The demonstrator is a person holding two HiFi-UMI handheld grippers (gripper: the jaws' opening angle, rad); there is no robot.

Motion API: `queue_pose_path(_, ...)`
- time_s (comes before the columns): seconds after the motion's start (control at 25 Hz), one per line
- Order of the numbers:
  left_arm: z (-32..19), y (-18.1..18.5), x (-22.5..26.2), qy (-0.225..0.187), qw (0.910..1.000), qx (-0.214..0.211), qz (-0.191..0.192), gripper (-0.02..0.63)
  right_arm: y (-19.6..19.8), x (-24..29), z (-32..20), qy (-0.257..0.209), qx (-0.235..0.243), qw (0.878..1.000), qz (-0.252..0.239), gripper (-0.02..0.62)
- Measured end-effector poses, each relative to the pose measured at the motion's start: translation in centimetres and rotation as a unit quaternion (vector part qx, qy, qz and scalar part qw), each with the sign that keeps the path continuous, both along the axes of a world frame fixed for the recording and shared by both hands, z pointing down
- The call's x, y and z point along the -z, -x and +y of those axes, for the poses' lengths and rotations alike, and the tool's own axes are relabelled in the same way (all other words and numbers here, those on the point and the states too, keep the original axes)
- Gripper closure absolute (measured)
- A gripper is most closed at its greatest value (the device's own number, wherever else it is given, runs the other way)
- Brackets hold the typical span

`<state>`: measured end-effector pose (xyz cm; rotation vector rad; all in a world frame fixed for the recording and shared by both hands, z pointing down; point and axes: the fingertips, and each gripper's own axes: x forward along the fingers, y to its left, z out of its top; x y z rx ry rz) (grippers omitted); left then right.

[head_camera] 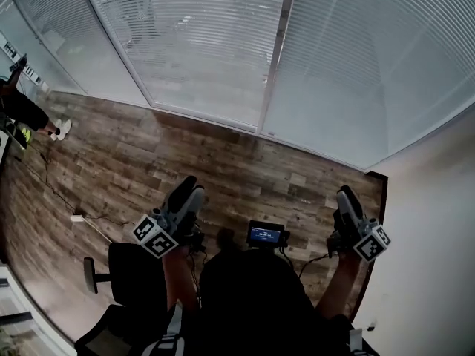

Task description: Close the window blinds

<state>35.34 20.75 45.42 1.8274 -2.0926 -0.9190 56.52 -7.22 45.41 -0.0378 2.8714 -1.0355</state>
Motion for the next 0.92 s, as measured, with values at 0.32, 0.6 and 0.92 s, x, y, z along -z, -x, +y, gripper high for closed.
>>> queue_pose_path(0.32, -4.2, -5.7, -0.3, 0.037, 0.999, -0.024, -0.011, 0.42, -4.7, -4.3, -2.9, 0.008, 0.021, 1.0, 0.017, 0.46)
queue_pose_path(0.6, -6.1, -7.8, -0.9, 0.06, 0.9977, -0.031, -0.011, 0.42, -6.6, -6.0, -3.7, 0.032, 0.028, 0.999, 0.014, 0.46)
queue_pose_path(0.92, -7.7, -8.3, 0.2, 0.056, 0.9973, -0.041, -0.025, 0.42, -7.6, -5.8, -4.9, 0.027, 0.018, 0.999, 0.006, 0.46)
